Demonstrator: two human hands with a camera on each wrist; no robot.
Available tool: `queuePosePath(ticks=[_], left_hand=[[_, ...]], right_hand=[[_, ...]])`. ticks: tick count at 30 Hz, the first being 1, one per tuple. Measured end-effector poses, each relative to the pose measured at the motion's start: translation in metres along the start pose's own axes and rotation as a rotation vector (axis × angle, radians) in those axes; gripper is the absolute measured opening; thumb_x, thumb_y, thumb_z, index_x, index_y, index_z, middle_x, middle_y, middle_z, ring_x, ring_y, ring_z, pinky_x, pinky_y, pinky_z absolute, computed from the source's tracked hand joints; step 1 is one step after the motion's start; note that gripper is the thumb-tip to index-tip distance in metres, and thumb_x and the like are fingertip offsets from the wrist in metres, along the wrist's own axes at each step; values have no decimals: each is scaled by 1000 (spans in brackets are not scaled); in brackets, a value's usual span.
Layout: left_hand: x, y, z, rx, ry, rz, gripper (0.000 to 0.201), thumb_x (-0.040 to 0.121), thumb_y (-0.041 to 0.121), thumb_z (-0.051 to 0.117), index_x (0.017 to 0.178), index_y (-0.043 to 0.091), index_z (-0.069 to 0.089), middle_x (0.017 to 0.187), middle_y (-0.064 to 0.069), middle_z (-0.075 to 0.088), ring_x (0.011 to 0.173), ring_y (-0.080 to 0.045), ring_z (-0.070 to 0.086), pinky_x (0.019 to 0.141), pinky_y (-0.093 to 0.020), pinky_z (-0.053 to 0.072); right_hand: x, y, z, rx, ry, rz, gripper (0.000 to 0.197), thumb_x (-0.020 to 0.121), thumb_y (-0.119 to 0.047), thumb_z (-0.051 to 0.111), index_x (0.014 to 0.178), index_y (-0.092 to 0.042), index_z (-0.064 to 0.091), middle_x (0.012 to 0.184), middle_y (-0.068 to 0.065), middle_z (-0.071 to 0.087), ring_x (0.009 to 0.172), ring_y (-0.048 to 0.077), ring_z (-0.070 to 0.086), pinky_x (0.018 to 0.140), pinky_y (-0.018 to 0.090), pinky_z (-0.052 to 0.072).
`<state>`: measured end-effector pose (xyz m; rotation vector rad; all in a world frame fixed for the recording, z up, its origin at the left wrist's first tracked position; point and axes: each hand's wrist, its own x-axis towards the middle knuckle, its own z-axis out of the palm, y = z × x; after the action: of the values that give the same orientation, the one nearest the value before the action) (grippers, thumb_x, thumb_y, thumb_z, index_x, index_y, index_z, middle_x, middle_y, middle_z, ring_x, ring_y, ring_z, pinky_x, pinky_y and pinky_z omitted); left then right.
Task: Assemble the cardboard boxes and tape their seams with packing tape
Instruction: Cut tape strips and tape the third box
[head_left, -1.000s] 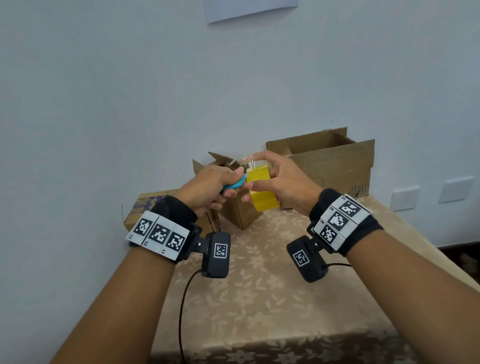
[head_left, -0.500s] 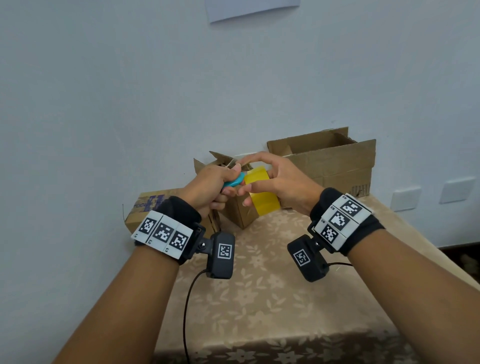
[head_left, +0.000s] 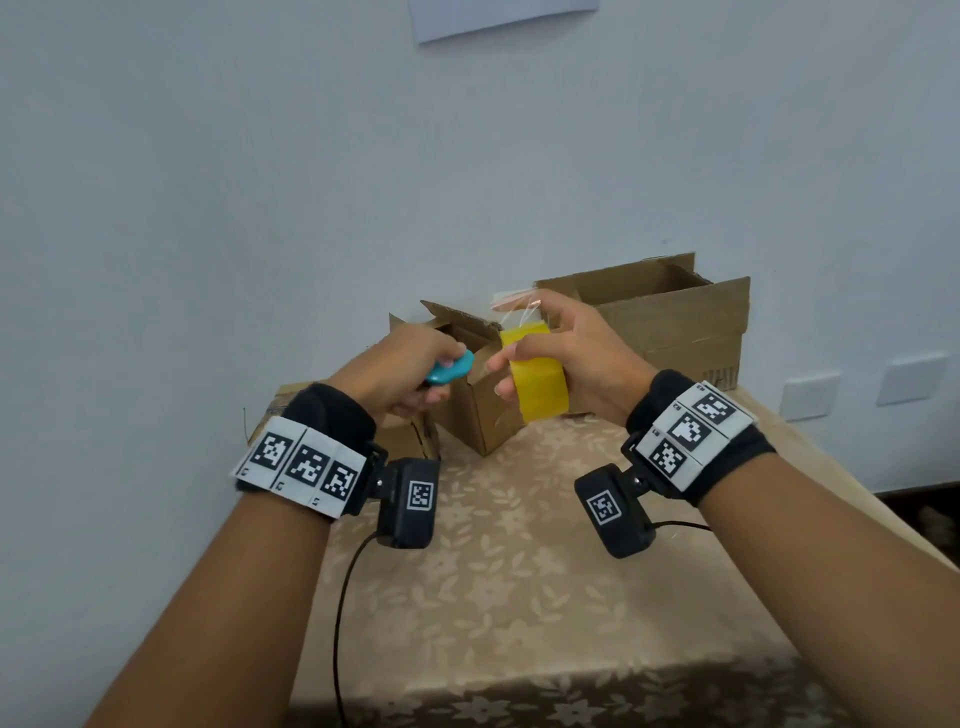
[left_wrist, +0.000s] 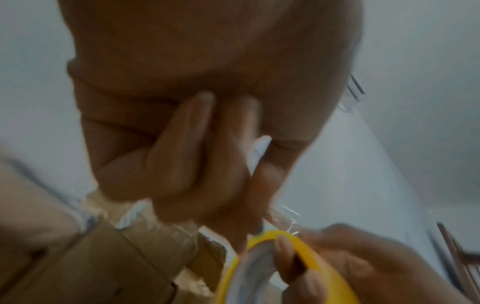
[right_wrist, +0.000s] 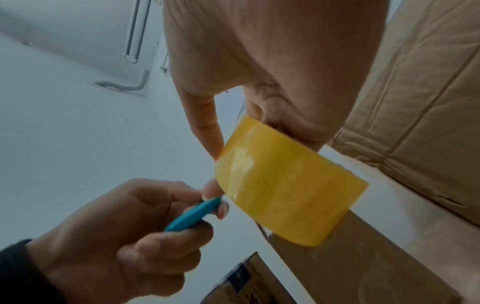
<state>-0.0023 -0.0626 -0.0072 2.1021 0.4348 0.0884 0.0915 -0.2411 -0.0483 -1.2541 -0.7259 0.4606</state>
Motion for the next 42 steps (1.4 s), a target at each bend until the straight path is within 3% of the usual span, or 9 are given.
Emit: queuePosePath(ticks=[3,6,9,12,15,18,22,29,42], left_hand=[[-5,3,6,199,-156,-34,30,99,15,45,122,1,60,71,-12,74,40,-14,54,40,-17,33],[-7,2,17,304,-252,-44,28,106,18,49,132,13,58,94,-16,78,63,-24,74,46,-22,51],[-5,-1,24,344,-267,-30,35,106,23,55,141,20,56,100,-16,77,71,-28,77,53,-26,58],[-2,-1,26,300,-138,69,33,103,33,60,132,17,62,88,-12,78,62,-22,75,51,-27,57],[3,1,24,143,147,217,28,99,27,64,123,13,62,76,-10,75,48,-16,68,41,-24,47],[5,1,22,5,296,322,45,95,19,67,136,17,51,97,-9,70,58,-21,72,46,-27,50],[6,-2,22,-70,327,431,65,89,4,70,145,26,47,112,-1,66,64,-28,73,57,-33,61],[3,-2,20,-91,411,566,17,94,12,72,110,17,77,88,-3,76,52,-17,68,55,-25,56],[1,-1,20,-149,399,571,14,89,10,77,102,11,78,84,-6,77,61,-20,72,55,-26,55]], right_hand=[[3,0,0,35,52,4,25,100,-2,57,123,-8,62,81,27,70,57,34,67,70,44,59],[4,2,3,48,91,7,21,102,-4,52,118,-7,65,74,27,68,52,33,64,77,56,56],[3,1,4,59,106,27,25,102,-4,49,124,1,59,71,26,66,49,31,60,64,41,55],[2,1,4,65,109,43,27,103,-4,49,126,5,55,70,26,65,48,31,59,59,38,55],[1,0,3,90,78,56,23,102,-3,47,121,0,60,70,27,63,47,29,58,74,52,58],[0,-1,2,91,46,67,29,99,1,44,118,-5,65,71,26,61,47,29,56,83,59,57],[-1,0,3,81,15,77,32,97,2,44,118,-6,66,68,25,62,46,29,56,85,61,57],[0,-1,4,84,25,87,31,97,2,46,121,0,64,65,23,60,43,28,52,88,64,56],[-1,1,4,78,48,92,30,104,-13,55,125,8,57,64,21,61,40,26,52,72,47,62]])
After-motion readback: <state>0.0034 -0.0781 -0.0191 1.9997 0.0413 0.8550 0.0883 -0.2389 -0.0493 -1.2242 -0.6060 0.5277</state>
